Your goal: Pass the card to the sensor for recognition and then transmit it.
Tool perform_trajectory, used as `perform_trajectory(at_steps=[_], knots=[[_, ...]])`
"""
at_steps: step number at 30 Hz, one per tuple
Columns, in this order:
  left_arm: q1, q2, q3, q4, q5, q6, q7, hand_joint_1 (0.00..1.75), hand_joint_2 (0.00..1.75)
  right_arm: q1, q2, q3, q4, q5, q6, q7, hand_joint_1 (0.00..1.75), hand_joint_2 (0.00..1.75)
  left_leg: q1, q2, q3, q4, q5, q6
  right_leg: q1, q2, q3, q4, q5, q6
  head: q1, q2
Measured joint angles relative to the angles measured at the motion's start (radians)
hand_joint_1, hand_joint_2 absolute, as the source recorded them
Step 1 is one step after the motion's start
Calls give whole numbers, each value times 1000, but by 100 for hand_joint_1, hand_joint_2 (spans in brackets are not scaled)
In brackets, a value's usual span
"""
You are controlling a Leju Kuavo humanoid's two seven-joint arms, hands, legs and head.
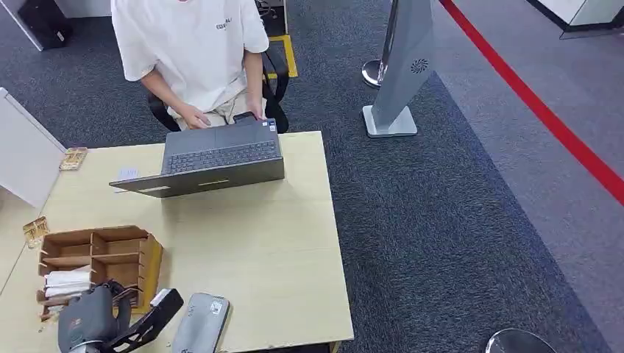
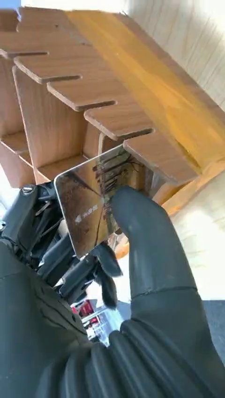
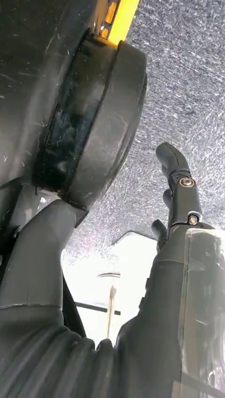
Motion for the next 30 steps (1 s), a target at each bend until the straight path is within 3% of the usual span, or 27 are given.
perform_trajectory(at_steps=[7,12,19,24,28,30], knots=[[3,-9,-14,-45,0,20,-6,175,175,1,1,0,-2,-22,-14,16,0,175,0,0,0,0,0,0,0,0,0,0,0,0,0,0],[20,5,-84,-140,0,-39,16,175,175,2,2,0,-2,-24,-21,22,0,175,0,0,0,0,0,0,0,0,0,0,0,0,0,0],[32,112,-244,-273,52,-143,48,175,175,2,2,0,-2,-14,-17,22,0,175,0,0,0,0,0,0,0,0,-1,0,0,0,0,0],[-36,250,-363,-340,149,-208,92,175,175,2,2,-3,0,-6,-10,15,0,175,0,-1,0,0,1,0,0,-1,-1,0,0,0,0,0],[-179,275,-406,-347,92,-185,147,175,175,2,3,-3,0,1,11,6,0,175,0,-3,-3,1,5,1,0,-4,-4,0,2,2,0,0],[-179,275,-406,-347,92,-185,147,175,175,2,3,-3,0,1,11,6,0,175,0,-3,-3,1,5,1,0,-4,-4,0,2,2,0,0]])
